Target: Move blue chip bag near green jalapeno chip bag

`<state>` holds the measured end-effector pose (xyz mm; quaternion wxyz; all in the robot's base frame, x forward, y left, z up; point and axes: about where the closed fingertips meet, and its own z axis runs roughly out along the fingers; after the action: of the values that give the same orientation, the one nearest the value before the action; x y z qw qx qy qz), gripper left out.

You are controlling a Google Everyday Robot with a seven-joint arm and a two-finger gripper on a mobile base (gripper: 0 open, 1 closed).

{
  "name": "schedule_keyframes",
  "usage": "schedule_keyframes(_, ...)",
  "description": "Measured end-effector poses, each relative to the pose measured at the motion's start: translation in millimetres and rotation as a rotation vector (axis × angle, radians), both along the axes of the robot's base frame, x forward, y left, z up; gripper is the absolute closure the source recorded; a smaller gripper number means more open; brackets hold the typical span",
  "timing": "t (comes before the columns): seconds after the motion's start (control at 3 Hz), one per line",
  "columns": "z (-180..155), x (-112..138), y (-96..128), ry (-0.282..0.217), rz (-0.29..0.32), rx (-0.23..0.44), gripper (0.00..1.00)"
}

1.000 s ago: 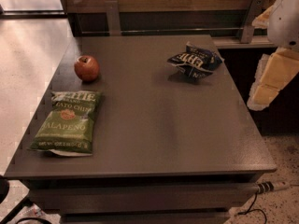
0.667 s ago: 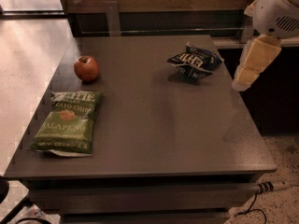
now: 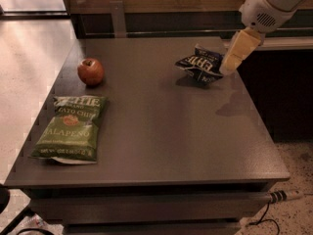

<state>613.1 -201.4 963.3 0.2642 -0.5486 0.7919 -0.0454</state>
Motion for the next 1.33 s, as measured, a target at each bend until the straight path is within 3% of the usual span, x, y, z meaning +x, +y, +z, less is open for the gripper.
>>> schedule_keyframes(0.67,-49.0,54.5,19.3,0.044,-0.011,0.152,0.00)
schedule_keyframes(1.33,-97.2,85.5,42.4,0.111,-0.010,0.287,0.00)
